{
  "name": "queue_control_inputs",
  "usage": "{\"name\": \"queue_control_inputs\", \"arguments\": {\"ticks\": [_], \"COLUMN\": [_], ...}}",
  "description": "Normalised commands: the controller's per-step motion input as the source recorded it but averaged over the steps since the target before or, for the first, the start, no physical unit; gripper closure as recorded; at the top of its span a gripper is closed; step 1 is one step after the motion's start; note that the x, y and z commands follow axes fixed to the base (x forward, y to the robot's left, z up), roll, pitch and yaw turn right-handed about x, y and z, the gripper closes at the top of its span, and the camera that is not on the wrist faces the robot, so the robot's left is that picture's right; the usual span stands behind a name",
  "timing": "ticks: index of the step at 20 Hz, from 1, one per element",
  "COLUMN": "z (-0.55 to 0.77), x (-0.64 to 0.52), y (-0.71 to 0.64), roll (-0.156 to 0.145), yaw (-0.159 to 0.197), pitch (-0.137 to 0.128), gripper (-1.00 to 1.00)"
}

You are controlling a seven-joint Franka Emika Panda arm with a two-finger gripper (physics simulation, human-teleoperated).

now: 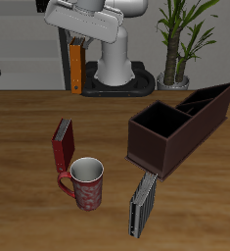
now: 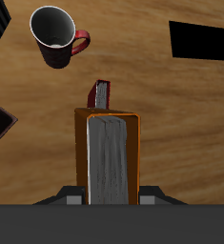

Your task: Place the orange book into the left desk caddy's right compartment

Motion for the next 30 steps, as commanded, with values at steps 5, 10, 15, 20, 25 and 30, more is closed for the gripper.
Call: {"name": "queue_control_inputs", "arguments": {"ticks": [5, 10, 15, 20, 25, 30], "z": [0.18, 0.15, -0.01, -0.02, 0.08, -0.01], "x": [-0.05, 0.04, 0.14, 0.11, 0.1, 0.21], "y": [0.29, 0.44, 0.58, 0.59, 0.49, 0.41], "roll": [0.048, 0.044, 0.087, 0.088, 0.039, 0.015], "yaw": [-0.008, -0.005, -0.009, -0.003, -0.04, -0.033], "pitch": [-0.027, -0.017, 0.008, 0.011, -0.014, 0.028], "gripper": [1.0, 1.0, 1.0, 1.0, 1.0, 1.0]}}
